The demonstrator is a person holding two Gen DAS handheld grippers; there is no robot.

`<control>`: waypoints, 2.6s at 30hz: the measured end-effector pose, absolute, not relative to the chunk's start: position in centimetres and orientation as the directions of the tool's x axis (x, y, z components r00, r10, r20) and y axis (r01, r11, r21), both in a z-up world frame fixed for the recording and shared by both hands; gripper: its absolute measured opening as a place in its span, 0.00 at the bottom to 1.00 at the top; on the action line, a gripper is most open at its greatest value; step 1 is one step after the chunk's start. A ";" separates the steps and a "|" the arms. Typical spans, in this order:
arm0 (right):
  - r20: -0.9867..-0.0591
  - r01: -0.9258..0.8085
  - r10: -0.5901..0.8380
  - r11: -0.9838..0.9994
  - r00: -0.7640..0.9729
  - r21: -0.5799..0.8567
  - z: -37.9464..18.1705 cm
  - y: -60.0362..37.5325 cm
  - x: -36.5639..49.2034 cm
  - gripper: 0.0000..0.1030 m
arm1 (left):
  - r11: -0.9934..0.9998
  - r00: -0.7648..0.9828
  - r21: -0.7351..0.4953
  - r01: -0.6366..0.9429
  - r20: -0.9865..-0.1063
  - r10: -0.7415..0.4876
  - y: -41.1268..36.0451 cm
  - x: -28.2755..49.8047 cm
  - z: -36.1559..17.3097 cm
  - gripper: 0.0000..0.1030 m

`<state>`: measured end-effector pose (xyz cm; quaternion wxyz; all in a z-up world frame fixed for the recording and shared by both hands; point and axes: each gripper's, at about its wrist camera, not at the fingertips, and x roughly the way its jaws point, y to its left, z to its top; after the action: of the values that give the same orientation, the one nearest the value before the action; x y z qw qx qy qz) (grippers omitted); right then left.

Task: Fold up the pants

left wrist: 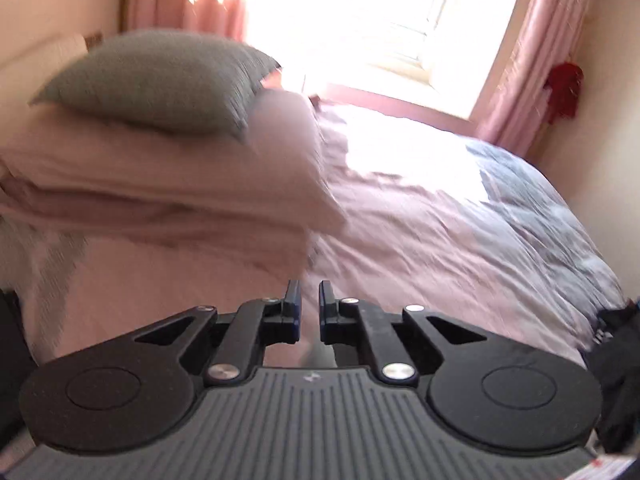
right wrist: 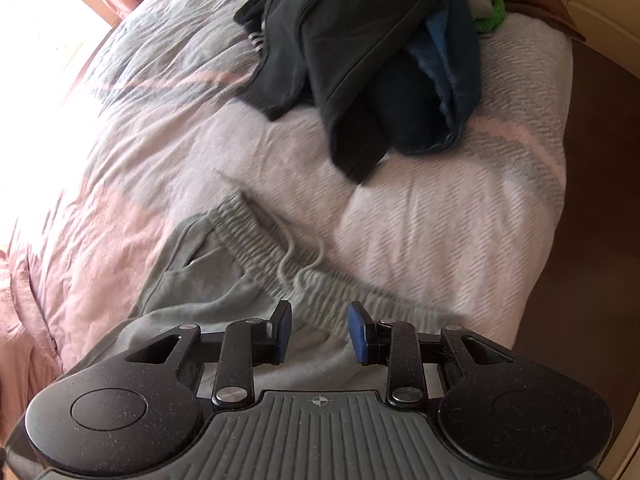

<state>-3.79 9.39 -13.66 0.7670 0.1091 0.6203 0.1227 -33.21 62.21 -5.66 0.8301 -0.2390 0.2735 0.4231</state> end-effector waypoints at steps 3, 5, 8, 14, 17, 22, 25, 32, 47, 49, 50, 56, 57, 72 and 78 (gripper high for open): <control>-0.923 -0.078 0.340 0.940 0.181 0.331 -13.9 11.1 -5.4 0.27 | 0.460 0.368 -0.048 -0.887 -0.676 0.638 66.5 -34.1 -4.6 0.41; -0.922 -0.096 0.348 0.937 0.168 0.336 -14.1 12.2 -6.5 0.27 | 0.432 0.324 -0.026 -0.901 -0.702 0.634 67.7 -35.2 -6.0 0.44; -0.929 -0.108 0.337 0.940 0.152 0.323 -14.3 13.1 -7.9 0.27 | 0.415 0.303 -0.058 -0.908 -0.776 0.553 67.5 -37.8 -10.6 0.51; -0.955 -0.095 0.267 0.962 0.129 0.256 -14.8 13.3 -9.8 0.28 | 0.387 0.232 -0.073 -0.919 -0.895 0.382 63.6 -43.3 -22.1 0.59; -0.967 -0.108 0.227 0.971 0.119 0.215 -14.9 13.6 -10.6 0.28 | 0.425 0.164 0.024 -0.905 -0.902 0.400 63.7 -44.1 -25.6 0.66; -0.979 -0.146 0.170 0.977 0.114 0.152 -15.4 14.9 -12.2 0.28 | 0.441 0.124 0.098 -0.892 -0.885 0.448 67.1 -44.0 -29.1 0.77; -0.984 -0.171 0.144 0.977 0.100 0.125 -15.9 15.7 -13.4 0.28 | 0.458 0.153 0.065 -0.887 -0.893 0.423 69.4 -43.5 -31.1 0.78; -0.992 -0.184 0.104 0.979 0.066 0.091 -17.0 16.6 -15.6 0.29 | 0.505 0.208 0.059 -0.861 -0.865 0.456 69.4 -42.2 -30.8 0.22; -0.938 -0.309 0.284 0.927 0.197 0.215 -15.4 18.0 -12.0 0.29 | 0.424 0.038 0.265 -0.866 -0.811 0.584 73.6 -37.4 -26.0 0.60; -0.912 -0.345 0.328 0.909 0.247 0.233 -15.3 17.6 -10.5 0.29 | 0.394 0.057 0.206 -0.896 -0.827 0.560 72.0 -38.1 -25.0 0.60; -0.896 -0.371 0.359 0.894 0.262 0.250 -15.4 17.4 -9.7 0.29 | 0.386 0.074 0.176 -0.906 -0.831 0.551 70.9 -38.3 -24.4 0.60; -0.800 -0.491 0.544 0.785 0.254 0.378 -18.1 17.5 -2.5 0.29 | 0.373 0.178 0.032 -0.927 -0.839 0.515 63.4 -37.5 -20.0 0.63; -0.791 -0.503 0.562 0.770 0.242 0.393 -18.8 17.7 -1.2 0.29 | 0.357 0.186 0.010 -0.934 -0.839 0.511 62.1 -37.5 -19.5 0.64; -0.508 -0.566 0.855 0.470 0.103 0.677 -22.9 18.1 11.2 0.00 | 0.267 0.173 -0.048 -0.962 -0.866 0.469 43.7 -30.8 -17.3 0.65; -0.791 -0.667 0.611 0.584 -0.014 0.463 -24.4 18.0 11.7 0.40 | 0.263 0.196 -0.076 -0.962 -0.863 0.465 40.7 -27.8 -16.3 0.65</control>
<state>11.69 17.96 -24.44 0.7018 -0.0252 0.5474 0.4553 -27.77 40.65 -16.28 0.6996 -0.3291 0.3771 0.5099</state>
